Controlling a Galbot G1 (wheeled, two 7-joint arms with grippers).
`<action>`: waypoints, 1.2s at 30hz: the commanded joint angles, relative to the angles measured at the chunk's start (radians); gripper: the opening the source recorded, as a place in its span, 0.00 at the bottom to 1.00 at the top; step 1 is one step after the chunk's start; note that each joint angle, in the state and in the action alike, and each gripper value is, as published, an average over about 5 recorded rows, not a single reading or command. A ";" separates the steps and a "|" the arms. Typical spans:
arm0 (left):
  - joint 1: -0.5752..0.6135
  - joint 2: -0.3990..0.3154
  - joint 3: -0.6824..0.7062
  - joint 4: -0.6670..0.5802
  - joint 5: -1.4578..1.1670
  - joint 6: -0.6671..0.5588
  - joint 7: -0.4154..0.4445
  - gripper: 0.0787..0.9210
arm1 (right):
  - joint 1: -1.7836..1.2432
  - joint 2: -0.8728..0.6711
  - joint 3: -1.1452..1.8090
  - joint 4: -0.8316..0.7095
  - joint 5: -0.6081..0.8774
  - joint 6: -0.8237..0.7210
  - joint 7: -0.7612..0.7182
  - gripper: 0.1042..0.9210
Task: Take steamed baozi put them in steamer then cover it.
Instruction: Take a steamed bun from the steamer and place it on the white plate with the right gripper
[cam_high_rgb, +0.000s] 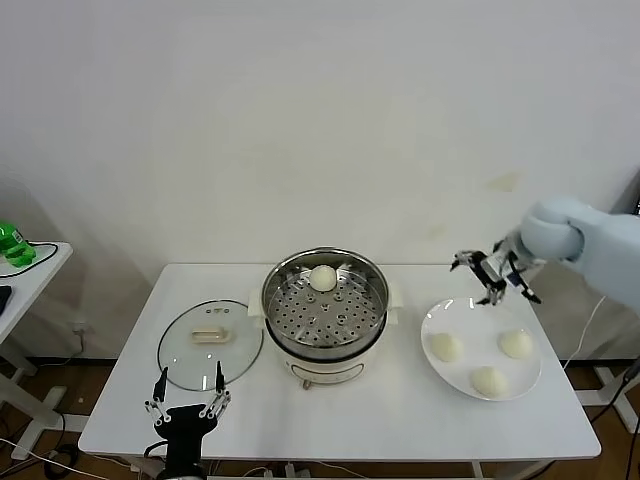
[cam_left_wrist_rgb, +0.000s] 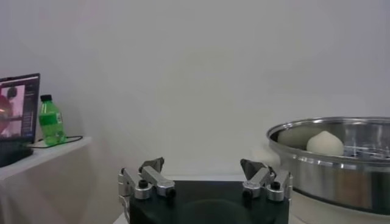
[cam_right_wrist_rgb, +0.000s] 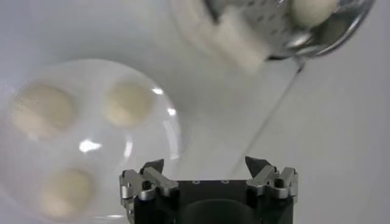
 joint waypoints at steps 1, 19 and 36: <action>-0.001 0.002 0.007 0.000 0.006 -0.002 -0.001 0.88 | -0.104 -0.103 0.009 0.077 0.076 -0.148 0.024 0.88; -0.005 -0.027 -0.001 0.009 0.025 -0.012 -0.002 0.88 | -0.392 0.088 0.247 -0.177 0.087 -0.166 0.012 0.88; 0.006 -0.031 -0.012 0.013 0.025 -0.018 -0.004 0.88 | -0.464 0.196 0.311 -0.277 0.050 -0.163 -0.005 0.88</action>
